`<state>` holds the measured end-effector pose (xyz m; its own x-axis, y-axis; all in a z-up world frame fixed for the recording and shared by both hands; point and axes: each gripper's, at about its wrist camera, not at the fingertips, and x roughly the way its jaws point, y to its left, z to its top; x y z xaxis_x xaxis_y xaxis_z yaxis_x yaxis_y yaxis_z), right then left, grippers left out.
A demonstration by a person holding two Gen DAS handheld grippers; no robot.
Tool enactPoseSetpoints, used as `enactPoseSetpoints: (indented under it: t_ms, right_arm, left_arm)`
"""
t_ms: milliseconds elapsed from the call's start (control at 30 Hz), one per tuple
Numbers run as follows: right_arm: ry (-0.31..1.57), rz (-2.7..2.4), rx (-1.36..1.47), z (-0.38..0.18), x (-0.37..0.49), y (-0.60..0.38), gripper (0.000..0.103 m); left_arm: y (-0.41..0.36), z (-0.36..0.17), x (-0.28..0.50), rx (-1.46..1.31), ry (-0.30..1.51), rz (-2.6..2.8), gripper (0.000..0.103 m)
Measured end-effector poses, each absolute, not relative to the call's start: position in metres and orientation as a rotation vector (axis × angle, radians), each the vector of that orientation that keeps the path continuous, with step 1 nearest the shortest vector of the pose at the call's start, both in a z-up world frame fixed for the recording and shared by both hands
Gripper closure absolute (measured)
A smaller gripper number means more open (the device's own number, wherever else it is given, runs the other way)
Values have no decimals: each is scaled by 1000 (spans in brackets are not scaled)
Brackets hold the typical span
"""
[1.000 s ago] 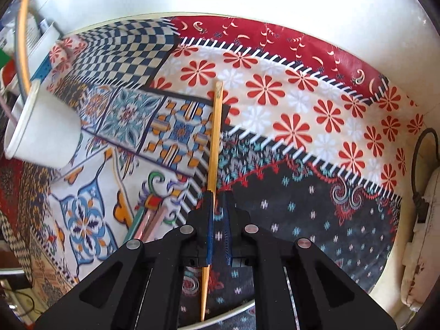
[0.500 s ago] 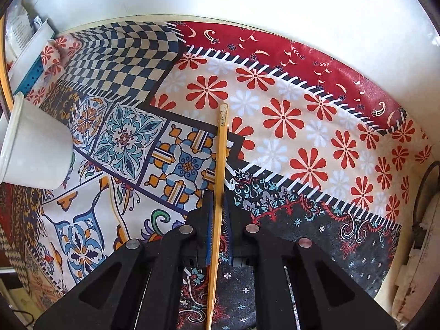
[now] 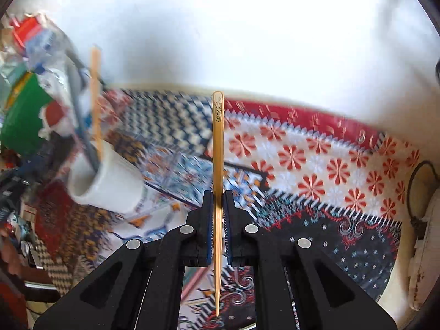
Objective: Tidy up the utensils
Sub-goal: 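Open the left tool to release the pink rod in the cup, then lift the yellow chopstick upright and insert it into the cup with the right tool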
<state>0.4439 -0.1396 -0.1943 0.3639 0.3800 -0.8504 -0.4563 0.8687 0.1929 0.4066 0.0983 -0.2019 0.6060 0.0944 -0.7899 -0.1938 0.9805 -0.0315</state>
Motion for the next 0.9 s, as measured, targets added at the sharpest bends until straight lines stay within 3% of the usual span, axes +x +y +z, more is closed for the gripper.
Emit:
enactPoseSetpoints:
  t_ms: [233,433,900]
  right_arm:
    - [868,629,-45,-118,426,-105,97]
    - [711,692,-20,-76,425,-57,97]
    - [685,742,-83,-125,455,41,97]
  left_arm:
    - [102,-192,395,-138,881,201,58]
    - [107,-183,380,-135,863,224,51]
    - [146,-185,345,-216,862,319,47]
